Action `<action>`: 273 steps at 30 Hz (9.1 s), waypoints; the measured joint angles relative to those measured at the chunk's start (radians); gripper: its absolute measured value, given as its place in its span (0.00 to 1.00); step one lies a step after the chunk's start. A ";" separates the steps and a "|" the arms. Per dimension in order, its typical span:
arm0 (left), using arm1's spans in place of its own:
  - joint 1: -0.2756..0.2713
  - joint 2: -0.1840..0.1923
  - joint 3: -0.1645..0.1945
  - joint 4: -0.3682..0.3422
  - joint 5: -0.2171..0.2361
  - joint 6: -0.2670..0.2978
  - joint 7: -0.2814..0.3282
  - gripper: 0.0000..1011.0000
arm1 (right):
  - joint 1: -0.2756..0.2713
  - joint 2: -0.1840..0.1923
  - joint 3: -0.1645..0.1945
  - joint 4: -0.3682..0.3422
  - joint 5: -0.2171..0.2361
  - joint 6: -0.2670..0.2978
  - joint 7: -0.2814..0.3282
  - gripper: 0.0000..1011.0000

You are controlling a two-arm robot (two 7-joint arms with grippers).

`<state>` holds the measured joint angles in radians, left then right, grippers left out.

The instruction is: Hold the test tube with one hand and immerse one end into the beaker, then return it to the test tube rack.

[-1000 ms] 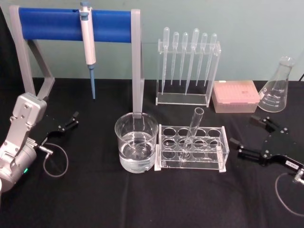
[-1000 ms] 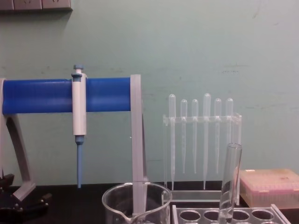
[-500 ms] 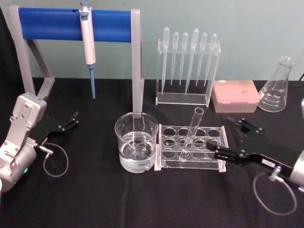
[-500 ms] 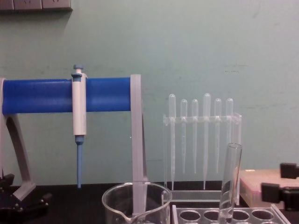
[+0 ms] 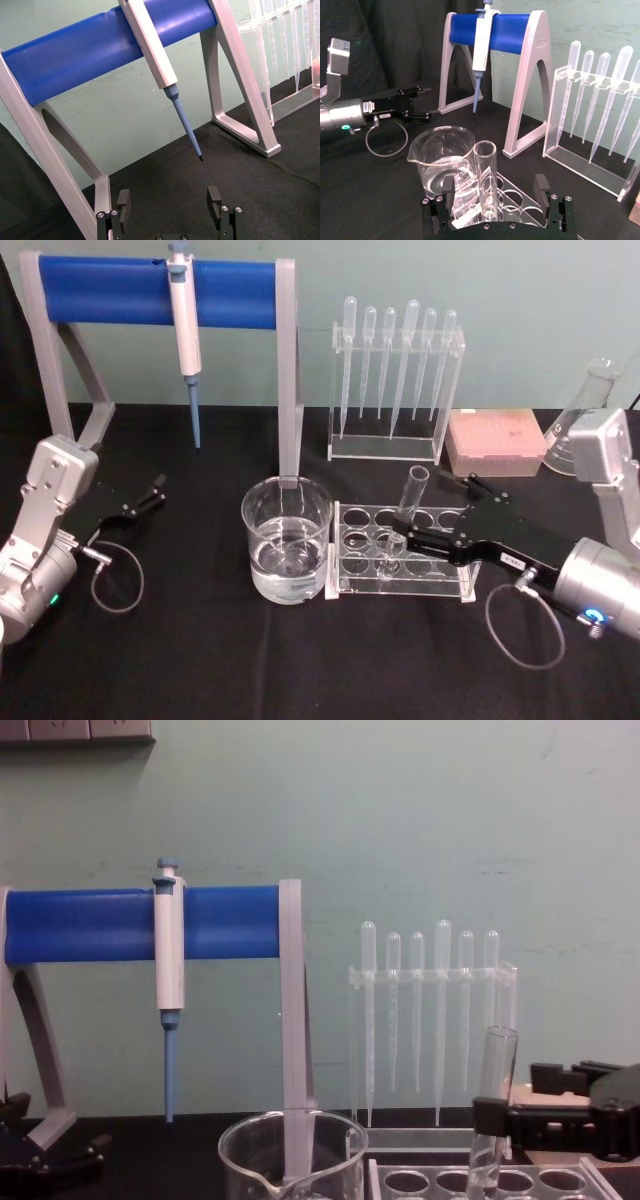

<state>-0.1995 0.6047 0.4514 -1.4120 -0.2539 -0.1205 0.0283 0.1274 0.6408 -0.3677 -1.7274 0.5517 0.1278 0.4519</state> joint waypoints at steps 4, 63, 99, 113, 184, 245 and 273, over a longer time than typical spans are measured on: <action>0.000 0.000 0.000 0.000 0.000 0.000 0.000 0.99 | 0.015 -0.021 -0.012 0.010 -0.006 0.018 -0.008 0.99; 0.000 0.000 0.000 0.000 0.000 0.000 0.000 0.99 | 0.035 -0.072 -0.031 0.034 -0.010 0.034 -0.028 0.22; 0.000 0.000 0.000 0.000 0.000 0.000 0.000 0.99 | 0.055 -0.018 -0.004 -0.083 -0.062 0.077 -0.026 0.22; 0.000 0.000 0.000 0.000 0.000 0.000 0.000 0.99 | 0.062 -0.008 0.007 -0.106 -0.044 0.111 -0.028 0.22; 0.000 0.000 0.000 0.000 0.000 0.000 0.000 0.99 | 0.174 0.018 0.009 -0.140 0.016 0.195 -0.054 0.22; 0.000 0.000 0.000 0.000 0.000 0.000 0.000 0.99 | 0.173 0.017 0.009 -0.139 0.014 0.193 -0.052 0.22; 0.000 0.000 0.000 0.000 0.000 0.000 0.000 0.99 | 0.173 0.017 0.009 -0.139 0.014 0.193 -0.052 0.22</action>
<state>-0.1995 0.6047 0.4514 -1.4120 -0.2539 -0.1205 0.0283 0.2999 0.6581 -0.3588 -1.8666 0.5661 0.3207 0.3994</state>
